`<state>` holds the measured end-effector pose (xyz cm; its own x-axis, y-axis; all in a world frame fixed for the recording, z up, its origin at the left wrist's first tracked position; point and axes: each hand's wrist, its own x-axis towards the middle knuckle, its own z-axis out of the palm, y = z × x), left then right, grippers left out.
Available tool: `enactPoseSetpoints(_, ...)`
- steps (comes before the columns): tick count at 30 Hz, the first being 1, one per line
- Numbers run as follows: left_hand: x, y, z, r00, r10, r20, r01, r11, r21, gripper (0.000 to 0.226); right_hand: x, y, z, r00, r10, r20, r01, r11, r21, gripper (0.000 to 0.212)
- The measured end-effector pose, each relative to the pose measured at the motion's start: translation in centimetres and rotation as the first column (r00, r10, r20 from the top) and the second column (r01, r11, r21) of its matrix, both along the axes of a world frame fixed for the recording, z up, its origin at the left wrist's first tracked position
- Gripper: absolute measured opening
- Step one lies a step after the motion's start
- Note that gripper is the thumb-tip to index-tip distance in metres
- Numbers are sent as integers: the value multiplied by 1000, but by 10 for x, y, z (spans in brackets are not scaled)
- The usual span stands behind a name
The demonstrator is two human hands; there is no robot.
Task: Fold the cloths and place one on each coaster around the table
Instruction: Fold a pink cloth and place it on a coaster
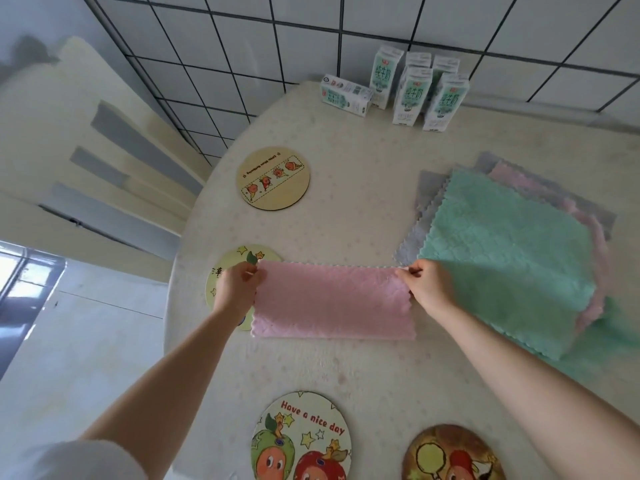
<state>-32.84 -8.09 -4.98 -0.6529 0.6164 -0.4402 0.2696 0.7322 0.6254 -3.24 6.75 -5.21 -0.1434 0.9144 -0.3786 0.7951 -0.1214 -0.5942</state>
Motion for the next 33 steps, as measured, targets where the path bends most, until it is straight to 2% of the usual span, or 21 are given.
enactPoseSetpoints(3,0,-4,1,996,46,-71,-47,999,-13,18,-1,-5,14,999,6,37,-7,1000,30,16)
enactPoseSetpoints(5,5,-13,5,958,63,-281,-50,997,51,12,2,-16,27,997,41,71,-49,993,111,26)
enactPoseSetpoints(7,22,-26,14,865,-64,-498,144,982,125,7,8,-38,37,977,152,151,-188,945,268,34)
enactPoseSetpoints(9,52,-42,19,779,-297,-552,455,874,172,15,12,-71,39,918,333,216,-392,847,359,44)
enactPoseSetpoints(11,86,-60,9,637,-551,-539,694,714,89,34,11,-105,29,813,519,264,-582,743,331,57)
enactPoseSetpoints(14,122,-77,-13,430,-743,-513,835,543,-86,57,4,-137,6,679,654,333,-733,618,284,74)
enactPoseSetpoints(16,130,-80,-22,378,-770,-514,845,514,-149,64,1,-143,-3,633,666,396,-774,550,313,67)
enactPoseSetpoints(18,125,-84,-26,405,-761,-507,810,556,-188,69,6,-141,-6,610,648,457,-792,513,331,56)
enactPoseSetpoints(20,113,-92,-30,443,-744,-500,773,600,-208,70,18,-139,-8,579,647,496,-814,488,314,59)
enactPoseSetpoints(25,75,-133,-34,469,-718,-514,703,656,-275,69,54,-133,-6,503,626,596,-864,390,319,55)
enactPoseSetpoints(28,64,-148,-32,488,-719,-494,674,671,-311,67,62,-125,-1,485,627,610,-874,370,315,53)
enactPoseSetpoints(33,74,-148,-27,521,-672,-525,646,713,-271,66,41,-118,2,442,583,682,-897,308,318,45)
